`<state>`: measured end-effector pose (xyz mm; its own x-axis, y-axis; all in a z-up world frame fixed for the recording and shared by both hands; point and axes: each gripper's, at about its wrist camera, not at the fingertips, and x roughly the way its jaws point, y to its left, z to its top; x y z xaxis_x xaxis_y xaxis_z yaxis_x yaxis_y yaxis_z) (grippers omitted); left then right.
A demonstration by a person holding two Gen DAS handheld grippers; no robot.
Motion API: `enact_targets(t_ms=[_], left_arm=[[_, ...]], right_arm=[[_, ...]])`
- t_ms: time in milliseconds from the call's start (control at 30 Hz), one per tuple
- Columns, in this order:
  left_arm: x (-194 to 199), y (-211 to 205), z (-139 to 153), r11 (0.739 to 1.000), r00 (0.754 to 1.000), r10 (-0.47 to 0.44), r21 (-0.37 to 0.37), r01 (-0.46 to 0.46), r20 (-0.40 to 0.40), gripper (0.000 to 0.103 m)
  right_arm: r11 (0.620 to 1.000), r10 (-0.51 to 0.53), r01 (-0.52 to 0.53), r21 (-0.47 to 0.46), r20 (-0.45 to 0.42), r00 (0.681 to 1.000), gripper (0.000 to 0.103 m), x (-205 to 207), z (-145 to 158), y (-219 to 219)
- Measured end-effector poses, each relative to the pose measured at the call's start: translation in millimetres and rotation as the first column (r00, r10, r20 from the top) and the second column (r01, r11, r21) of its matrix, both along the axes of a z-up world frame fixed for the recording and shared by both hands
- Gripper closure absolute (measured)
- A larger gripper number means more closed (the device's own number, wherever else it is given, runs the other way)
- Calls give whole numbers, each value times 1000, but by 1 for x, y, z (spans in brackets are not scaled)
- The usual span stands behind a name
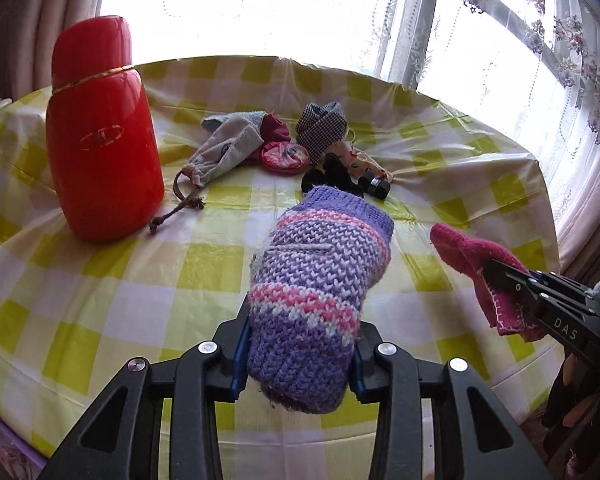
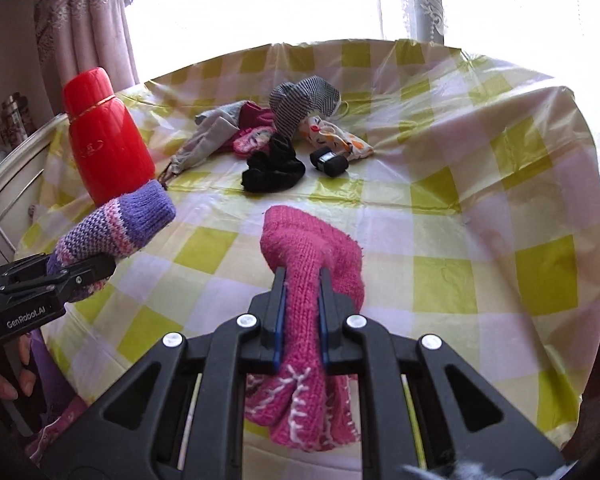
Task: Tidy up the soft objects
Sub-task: 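Carry the purple mitten with the left gripper while the right carries the pink glove into the box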
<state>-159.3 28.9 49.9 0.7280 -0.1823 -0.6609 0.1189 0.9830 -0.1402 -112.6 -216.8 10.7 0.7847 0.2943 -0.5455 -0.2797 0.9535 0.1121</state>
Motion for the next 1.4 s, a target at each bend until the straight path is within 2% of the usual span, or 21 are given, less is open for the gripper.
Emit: enact_targets(t_ms=[167,333,467,667,933,1100,1233,1400], left_arm=[[-31,12,47,999,990,33,-25,-30,135,64],[-62,13,86,999,959,44,4,-47,278,64],[-76,14,106,998,938,38,42,-56,346,63],[-102,25,115,990,916,62,90,-105,397,63],[-109,51,110,985,930,99,94,-142,355,63],[-122,74,102,978,934,134,105,-178,332,63],[-136,96,93,966,934,183,123,-229,306,63],[-155,132,83,944,925,272,114,-310,264,63]], right_arm=[[1000,15,-18,19,158,987,87,-42,51,4],[999,26,-31,12,285,958,87,-77,86,14],[999,47,-44,-17,340,939,87,-93,101,25],[996,92,-83,-40,385,918,87,-110,115,41],[981,195,-177,-81,354,915,87,-114,113,73],[960,281,-257,-115,338,898,87,-118,114,101],[927,374,-352,-127,297,878,87,-120,111,129],[873,487,-466,-141,250,837,87,-127,105,167]])
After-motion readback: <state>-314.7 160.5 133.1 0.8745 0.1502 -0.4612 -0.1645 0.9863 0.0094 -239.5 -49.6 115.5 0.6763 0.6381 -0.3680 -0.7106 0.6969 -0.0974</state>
